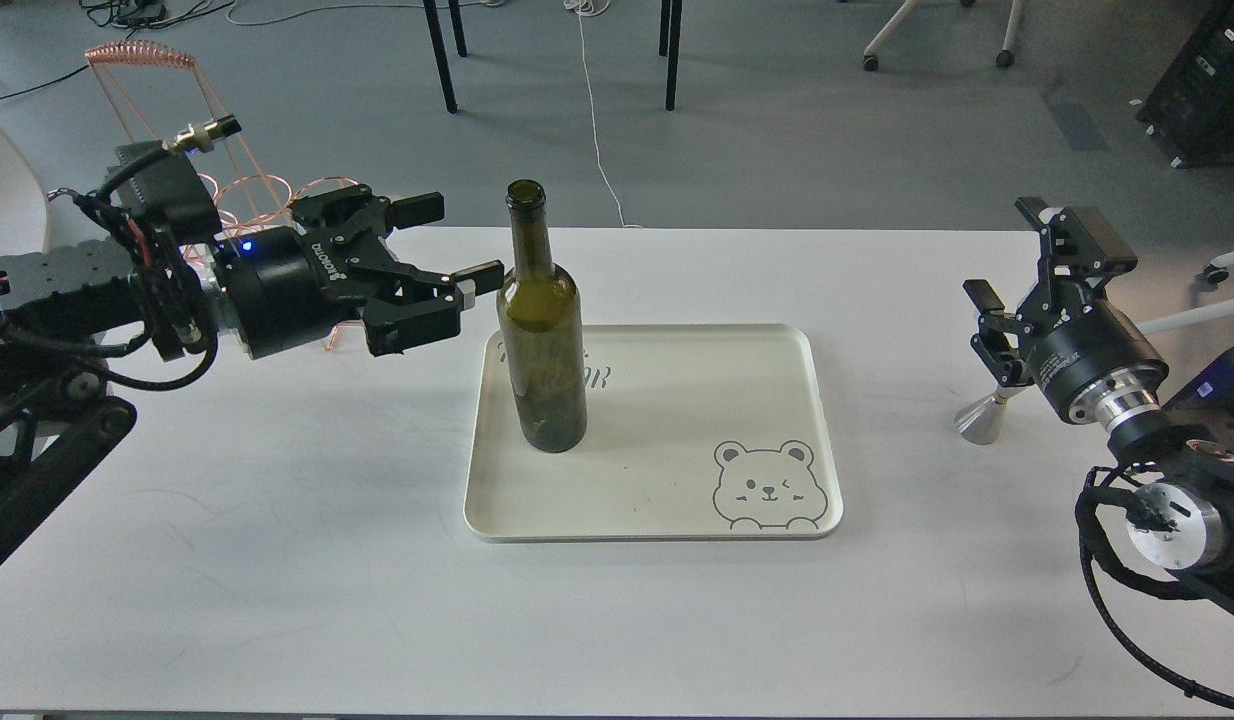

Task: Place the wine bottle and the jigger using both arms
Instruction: 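Reach the left gripper toward the neck of the green wine bottle, then close the left gripper around the bottle neck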

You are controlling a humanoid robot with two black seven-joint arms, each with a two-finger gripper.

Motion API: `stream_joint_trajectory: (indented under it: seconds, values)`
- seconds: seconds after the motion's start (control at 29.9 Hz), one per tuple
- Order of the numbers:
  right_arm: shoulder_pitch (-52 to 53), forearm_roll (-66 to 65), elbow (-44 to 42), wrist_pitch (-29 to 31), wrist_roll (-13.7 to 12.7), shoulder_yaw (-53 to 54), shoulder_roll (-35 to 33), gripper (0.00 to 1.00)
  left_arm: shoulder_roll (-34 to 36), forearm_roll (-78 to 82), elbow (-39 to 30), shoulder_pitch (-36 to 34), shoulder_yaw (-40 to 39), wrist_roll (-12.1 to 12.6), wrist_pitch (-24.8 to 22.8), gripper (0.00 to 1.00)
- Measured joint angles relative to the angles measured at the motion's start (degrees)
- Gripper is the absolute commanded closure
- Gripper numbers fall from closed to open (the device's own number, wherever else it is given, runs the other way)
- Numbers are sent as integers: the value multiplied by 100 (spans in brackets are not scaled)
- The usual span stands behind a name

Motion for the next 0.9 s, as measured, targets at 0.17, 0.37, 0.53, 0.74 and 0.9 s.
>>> stream_joint_trajectory:
  seconds: [0.17, 0.37, 0.53, 0.74, 0.9]
  values:
    - [-1, 0, 9, 0, 0, 3, -2, 5, -214, 3, 239, -186, 174, 1, 0, 2]
    - [-1, -2, 5, 0, 0, 7, -23, 5, -592, -36, 555, -562, 448, 0, -7, 3]
    - [-8, -7, 2, 0, 0, -3, -41, 5, -873, -56, 833, -818, 635, 1, 4, 23]
    - [-58, -7, 4, 0, 0, -3, -49, 5, -938, -63, 902, -859, 775, 1, 23, 74]
    - [-70, -7, 4, 0, 0, -2, -49, 5, -939, -37, 903, -869, 779, 1, 49, 90]
